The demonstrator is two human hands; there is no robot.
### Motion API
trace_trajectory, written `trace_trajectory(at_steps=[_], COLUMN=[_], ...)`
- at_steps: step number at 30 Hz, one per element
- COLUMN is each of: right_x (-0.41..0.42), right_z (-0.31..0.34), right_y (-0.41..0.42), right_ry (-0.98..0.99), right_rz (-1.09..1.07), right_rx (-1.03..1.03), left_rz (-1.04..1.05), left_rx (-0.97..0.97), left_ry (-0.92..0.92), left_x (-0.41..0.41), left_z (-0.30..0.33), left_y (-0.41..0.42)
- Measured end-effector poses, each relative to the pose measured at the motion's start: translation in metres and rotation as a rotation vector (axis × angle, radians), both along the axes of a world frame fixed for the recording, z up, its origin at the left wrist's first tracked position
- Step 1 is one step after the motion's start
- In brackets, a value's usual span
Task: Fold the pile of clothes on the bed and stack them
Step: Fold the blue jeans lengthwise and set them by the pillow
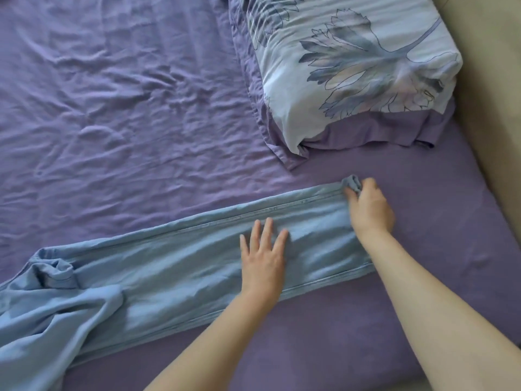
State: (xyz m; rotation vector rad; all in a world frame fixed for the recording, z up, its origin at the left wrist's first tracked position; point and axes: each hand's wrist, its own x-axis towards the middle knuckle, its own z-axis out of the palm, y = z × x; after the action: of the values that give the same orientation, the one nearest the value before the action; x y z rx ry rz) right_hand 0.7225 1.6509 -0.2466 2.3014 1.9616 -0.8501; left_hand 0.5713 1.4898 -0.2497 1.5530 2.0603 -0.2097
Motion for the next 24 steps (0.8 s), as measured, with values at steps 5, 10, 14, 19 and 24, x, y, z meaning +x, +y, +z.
trace_trajectory(at_steps=[5, 10, 14, 19, 24], right_x=[-0.007, -0.061, -0.1, -0.096, -0.143], right_z=[0.004, 0.007, -0.013, -0.019, -0.001], right_y=[-0.009, -0.073, -0.119, -0.115, -0.139], right_ry=[-0.121, -0.09, -0.223, -0.413, -0.375], right_rz=[0.158, 0.675, 0.888, 0.785, 0.758], right_rx=[0.265, 0.4, -0.045, -0.157, -0.213], left_rz=[0.299, 0.307, 0.383, 0.387, 0.295], left_rx=[-0.144, -0.149, -0.191, -0.281, -0.225], left_ry=[0.066, 0.061, 0.124, 0.102, -0.039], left_x=[-0.038, -0.065, -0.096, -0.15, -0.169], left_z=[0.002, 0.001, -0.006, -0.013, -0.013], left_y=[-0.027, -0.053, -0.071, -0.08, -0.084])
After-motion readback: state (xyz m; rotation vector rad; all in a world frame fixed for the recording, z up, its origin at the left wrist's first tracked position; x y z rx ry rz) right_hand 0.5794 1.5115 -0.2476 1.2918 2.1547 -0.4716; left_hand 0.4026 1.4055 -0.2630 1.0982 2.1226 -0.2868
